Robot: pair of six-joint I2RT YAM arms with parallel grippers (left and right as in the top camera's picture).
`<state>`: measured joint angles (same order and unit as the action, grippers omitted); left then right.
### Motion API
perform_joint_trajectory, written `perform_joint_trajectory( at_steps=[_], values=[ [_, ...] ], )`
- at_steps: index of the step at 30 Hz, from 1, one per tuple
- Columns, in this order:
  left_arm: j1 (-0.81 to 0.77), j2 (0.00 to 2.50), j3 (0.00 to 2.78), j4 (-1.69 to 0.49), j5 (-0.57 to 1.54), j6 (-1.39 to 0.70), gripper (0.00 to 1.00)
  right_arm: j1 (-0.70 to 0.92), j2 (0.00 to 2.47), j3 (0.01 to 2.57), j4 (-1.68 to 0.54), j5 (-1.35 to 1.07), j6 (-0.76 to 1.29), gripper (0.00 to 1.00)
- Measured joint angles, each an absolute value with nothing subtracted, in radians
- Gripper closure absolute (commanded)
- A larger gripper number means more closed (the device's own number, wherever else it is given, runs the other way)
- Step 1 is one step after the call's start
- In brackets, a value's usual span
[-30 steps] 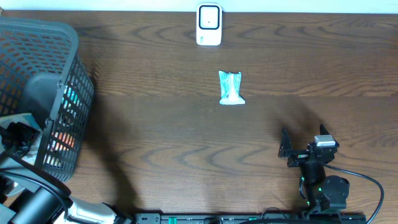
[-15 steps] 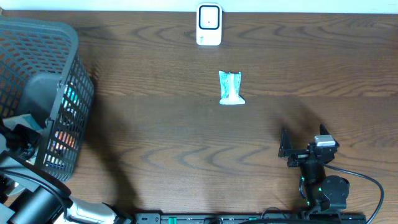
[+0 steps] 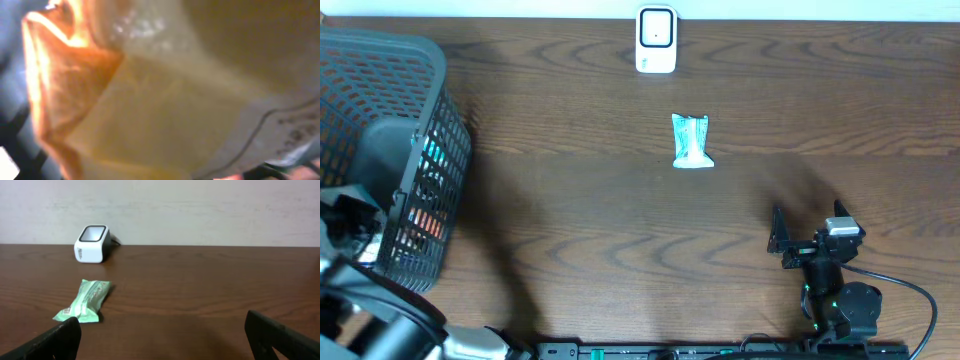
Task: Scan the item barcode
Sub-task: 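Grasp the white-and-orange snack bag in the basket with the left gripper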
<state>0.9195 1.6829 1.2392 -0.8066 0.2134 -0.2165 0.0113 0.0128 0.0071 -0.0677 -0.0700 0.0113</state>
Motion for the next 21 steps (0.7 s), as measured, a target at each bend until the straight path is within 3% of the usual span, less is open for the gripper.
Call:
perform_joint_trajectory(
  at_steps=[15, 21],
  values=[
    [0.907, 1.059, 1.280, -0.601, 0.413, -0.474, 0.93, 0.011, 0.013, 0.007, -0.068, -0.070, 0.011, 0.01],
    [0.736, 0.941, 1.280, -0.524, 0.469, -0.528, 0.93, 0.011, 0.013, 0.007, -0.067, -0.070, 0.012, 0.01]
  ],
)
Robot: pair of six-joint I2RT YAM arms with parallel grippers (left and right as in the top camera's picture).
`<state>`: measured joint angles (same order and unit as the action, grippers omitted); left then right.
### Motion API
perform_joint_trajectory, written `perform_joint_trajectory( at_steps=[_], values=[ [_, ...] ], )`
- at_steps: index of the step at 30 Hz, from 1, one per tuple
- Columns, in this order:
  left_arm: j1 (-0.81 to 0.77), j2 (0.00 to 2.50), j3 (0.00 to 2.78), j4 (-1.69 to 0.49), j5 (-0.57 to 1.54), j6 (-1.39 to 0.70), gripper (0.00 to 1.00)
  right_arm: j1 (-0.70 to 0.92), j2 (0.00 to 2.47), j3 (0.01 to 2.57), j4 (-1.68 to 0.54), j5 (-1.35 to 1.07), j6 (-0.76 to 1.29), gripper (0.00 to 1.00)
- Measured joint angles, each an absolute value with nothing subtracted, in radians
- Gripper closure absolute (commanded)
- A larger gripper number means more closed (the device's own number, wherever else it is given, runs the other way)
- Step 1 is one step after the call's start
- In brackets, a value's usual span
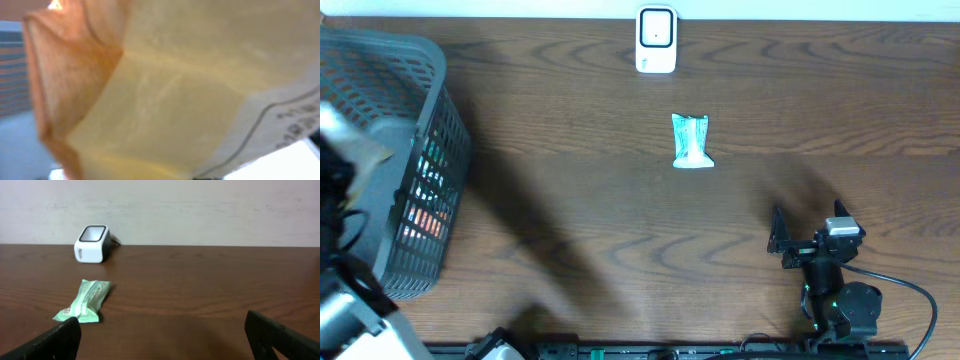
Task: Scan the item barcode
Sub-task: 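Grasp the white-and-orange snack bag in the basket with the left gripper, then carry the white snack bag with the left gripper toward the scanner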
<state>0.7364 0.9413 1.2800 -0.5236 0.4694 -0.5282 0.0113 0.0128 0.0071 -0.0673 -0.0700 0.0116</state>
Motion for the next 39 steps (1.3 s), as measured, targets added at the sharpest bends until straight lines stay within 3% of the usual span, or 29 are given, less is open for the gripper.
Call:
perform_joint_trajectory(
  at_steps=[9, 17, 22, 31, 39],
  values=[
    [0.329, 0.989, 1.280, -0.527, 0.501, -0.516, 0.93, 0.011, 0.013, 0.007, -0.067, -0.070, 0.011, 0.01],
    [0.059, 1.169, 1.280, -0.542, 0.471, -0.515, 0.93, 0.011, 0.013, 0.007, -0.067, -0.070, 0.012, 0.01],
    [-0.101, 1.334, 1.280, -0.592, 0.327, -0.512, 0.93, 0.011, 0.013, 0.007, -0.067, -0.070, 0.011, 0.01],
    [-0.295, 1.604, 1.280, -0.611, -0.145, -0.497, 0.93, 0.011, 0.013, 0.007, -0.067, -0.070, 0.012, 0.01],
    [-0.381, 1.777, 1.280, -0.539, -0.294, -0.497, 0.92, 0.011, 0.013, 0.007, -0.067, -0.070, 0.012, 0.01]
  ],
)
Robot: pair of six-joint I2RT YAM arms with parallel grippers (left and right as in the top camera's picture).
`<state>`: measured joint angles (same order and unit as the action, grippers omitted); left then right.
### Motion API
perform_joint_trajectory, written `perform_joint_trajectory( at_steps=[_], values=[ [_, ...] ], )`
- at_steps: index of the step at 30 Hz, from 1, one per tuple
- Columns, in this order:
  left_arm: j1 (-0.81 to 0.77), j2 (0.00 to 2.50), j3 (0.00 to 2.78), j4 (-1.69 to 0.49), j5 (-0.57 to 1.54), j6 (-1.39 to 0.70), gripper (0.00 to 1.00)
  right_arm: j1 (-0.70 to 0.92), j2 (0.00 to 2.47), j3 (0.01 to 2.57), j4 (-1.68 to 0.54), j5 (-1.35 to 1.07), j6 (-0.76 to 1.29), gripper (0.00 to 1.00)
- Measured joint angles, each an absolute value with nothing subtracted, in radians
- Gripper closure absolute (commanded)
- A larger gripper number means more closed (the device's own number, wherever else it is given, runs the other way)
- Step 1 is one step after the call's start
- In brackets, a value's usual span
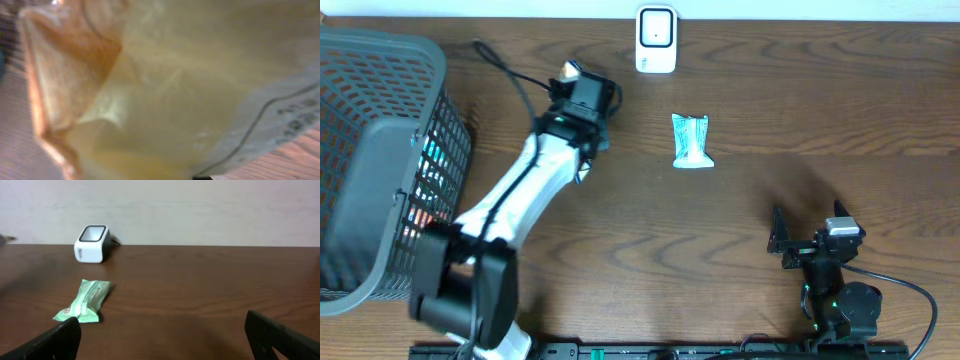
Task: Scan the item barcode
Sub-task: 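Carry the white snack bag with the left gripper toward the scanner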
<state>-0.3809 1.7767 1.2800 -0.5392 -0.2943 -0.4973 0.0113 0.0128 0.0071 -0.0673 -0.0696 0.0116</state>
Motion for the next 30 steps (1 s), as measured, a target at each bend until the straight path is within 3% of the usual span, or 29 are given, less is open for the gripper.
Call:
perform_joint_trajectory(
  at_steps=[4, 8, 15, 30],
  values=[
    [-0.408, 1.844, 1.280, -0.511, -0.307, -0.497, 0.92, 0.011, 0.013, 0.007, -0.067, -0.070, 0.012, 0.01],
    [-0.413, 1.891, 1.280, -0.504, -0.314, -0.495, 0.83, 0.011, 0.013, 0.007, -0.067, -0.070, 0.012, 0.01],
    [-0.416, 1.906, 1.280, -0.492, -0.296, -0.492, 0.42, 0.011, 0.013, 0.007, -0.068, -0.070, 0.012, 0.01],
    [-0.427, 1.850, 1.280, -0.433, 0.067, -0.497, 0.42, 0.011, 0.013, 0.007, -0.068, -0.070, 0.012, 0.01]
  ],
)
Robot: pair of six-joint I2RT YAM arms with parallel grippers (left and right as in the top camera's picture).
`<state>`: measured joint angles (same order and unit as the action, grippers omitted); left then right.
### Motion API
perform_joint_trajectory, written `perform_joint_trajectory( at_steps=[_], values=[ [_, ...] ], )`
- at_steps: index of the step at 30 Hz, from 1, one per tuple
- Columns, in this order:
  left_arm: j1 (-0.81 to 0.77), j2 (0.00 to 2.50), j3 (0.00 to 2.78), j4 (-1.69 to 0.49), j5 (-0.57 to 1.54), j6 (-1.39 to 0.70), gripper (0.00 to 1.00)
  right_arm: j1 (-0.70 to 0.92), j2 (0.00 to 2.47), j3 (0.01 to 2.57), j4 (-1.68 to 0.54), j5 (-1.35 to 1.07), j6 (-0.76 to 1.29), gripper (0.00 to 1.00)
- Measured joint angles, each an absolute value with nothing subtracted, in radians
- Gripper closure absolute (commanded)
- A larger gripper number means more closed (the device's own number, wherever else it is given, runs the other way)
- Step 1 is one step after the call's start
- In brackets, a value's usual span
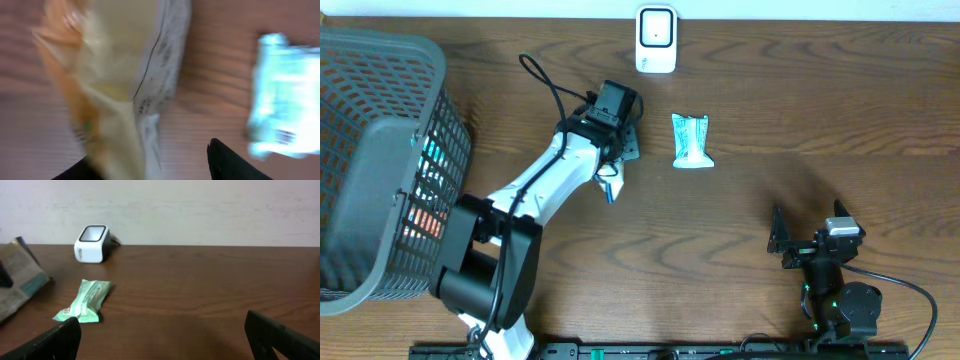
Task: Scan the item barcode
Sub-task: 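Carry the white snack bag with the left gripper toward the scanner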
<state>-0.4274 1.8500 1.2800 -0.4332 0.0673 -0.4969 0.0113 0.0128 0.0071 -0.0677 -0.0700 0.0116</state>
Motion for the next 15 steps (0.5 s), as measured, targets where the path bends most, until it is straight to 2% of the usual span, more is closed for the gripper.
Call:
perform_joint_trajectory(
  at_steps=[8, 15],
  values=[
    [-0.429, 1.726, 1.280, -0.389, 0.153, -0.497, 0.43, 0.011, 0.013, 0.007, -0.067, -0.070, 0.011, 0.01],
    [-0.432, 1.714, 1.280, -0.388, 0.197, -0.497, 0.44, 0.011, 0.013, 0.007, -0.068, -0.070, 0.012, 0.01]
  ],
)
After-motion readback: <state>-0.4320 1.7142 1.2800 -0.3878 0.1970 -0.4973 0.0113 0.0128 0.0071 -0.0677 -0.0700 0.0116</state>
